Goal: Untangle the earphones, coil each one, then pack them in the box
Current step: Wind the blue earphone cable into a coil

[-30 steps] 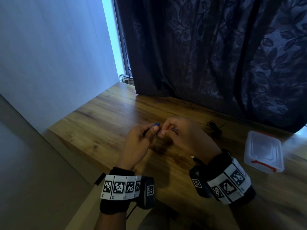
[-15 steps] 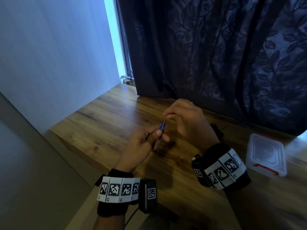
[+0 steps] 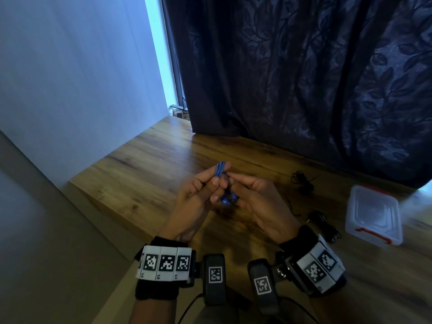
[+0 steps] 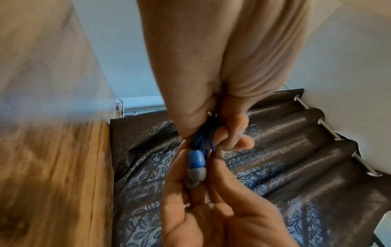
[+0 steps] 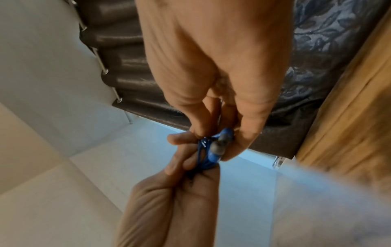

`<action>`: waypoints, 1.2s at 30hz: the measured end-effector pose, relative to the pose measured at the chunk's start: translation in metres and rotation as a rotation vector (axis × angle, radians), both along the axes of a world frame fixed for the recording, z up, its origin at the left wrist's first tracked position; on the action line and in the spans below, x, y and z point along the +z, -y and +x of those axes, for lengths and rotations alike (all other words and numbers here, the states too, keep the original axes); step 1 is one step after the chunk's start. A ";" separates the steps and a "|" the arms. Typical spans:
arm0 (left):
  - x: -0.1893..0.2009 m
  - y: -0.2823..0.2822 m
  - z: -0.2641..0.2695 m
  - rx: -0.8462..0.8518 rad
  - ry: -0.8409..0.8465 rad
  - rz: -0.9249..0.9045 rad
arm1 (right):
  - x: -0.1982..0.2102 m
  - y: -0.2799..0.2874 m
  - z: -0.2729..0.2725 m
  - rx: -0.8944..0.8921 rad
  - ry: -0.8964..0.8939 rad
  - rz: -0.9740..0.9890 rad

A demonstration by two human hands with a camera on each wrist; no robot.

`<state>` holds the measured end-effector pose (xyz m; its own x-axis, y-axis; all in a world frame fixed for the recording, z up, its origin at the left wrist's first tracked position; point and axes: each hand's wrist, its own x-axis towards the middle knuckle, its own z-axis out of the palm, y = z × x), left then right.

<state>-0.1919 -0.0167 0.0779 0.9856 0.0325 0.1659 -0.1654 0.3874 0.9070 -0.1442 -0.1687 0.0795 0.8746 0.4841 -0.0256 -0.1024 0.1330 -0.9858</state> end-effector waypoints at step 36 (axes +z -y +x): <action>-0.004 0.015 0.008 0.216 0.022 0.209 | 0.004 -0.017 0.003 -0.279 0.216 -0.371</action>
